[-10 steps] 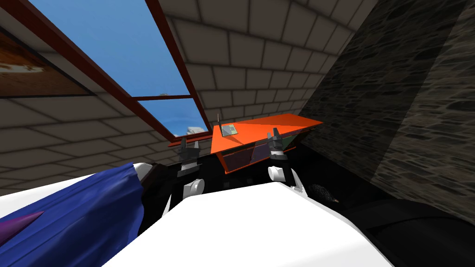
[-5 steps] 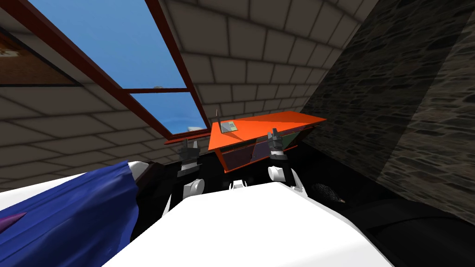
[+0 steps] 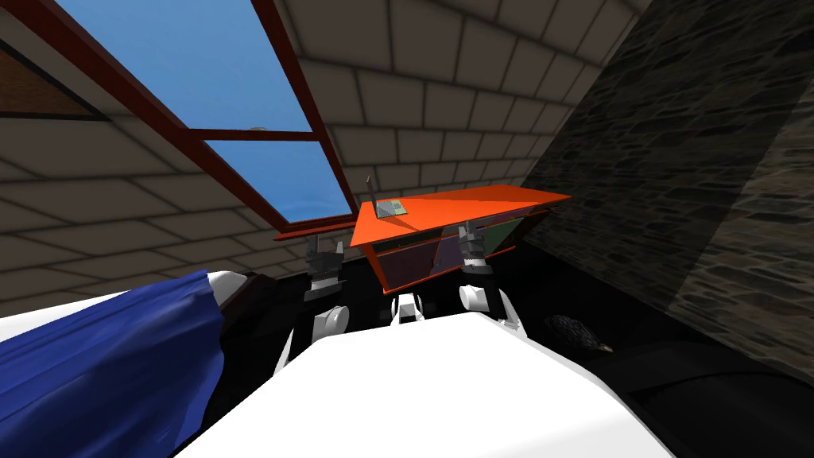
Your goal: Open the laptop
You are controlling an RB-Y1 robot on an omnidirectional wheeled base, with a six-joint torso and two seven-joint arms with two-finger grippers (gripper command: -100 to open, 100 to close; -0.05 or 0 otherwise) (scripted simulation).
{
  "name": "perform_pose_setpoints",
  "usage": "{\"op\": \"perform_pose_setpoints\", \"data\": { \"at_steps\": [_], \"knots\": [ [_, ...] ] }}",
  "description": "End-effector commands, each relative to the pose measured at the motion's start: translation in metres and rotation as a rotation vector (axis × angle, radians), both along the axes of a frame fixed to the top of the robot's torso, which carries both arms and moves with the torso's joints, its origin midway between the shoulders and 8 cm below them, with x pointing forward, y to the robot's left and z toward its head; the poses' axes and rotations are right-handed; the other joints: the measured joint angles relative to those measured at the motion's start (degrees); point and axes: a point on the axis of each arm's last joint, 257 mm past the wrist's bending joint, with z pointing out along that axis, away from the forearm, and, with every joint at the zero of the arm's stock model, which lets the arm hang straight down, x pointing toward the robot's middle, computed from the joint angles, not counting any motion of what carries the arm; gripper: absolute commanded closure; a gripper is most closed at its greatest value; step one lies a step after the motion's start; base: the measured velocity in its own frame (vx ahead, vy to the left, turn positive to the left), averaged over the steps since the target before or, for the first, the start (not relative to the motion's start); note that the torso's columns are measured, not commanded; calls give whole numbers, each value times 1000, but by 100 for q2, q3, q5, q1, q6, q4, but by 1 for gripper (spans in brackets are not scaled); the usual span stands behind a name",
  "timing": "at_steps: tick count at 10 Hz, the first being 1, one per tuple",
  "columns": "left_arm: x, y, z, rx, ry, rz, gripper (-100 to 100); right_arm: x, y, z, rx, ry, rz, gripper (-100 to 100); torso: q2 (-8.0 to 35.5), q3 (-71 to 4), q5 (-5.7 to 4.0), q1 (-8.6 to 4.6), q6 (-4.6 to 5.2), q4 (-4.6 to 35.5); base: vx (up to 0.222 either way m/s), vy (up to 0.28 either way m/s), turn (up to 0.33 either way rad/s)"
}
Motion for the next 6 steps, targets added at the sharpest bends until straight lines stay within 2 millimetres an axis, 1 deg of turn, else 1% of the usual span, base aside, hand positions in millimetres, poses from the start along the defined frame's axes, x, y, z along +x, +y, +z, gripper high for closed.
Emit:
{"op": "perform_pose_setpoints", "data": {
  "at_steps": [1,4,6],
  "knots": [
    [13,-6,-1,30,29,-36,-100,0,0,0,0,0,0,0,14,-26,-1,-2,0,16,-2,-42,78],
    [35,-10,0,44,64,-70,-100,0,0,0,0,0,0,0,18,-32,-1,-1,0,23,4,-65,98],
    [52,-12,4,42,87,-88,-100,0,0,0,0,0,0,0,22,-30,-1,-1,0,24,-2,-88,147]
  ]
}}
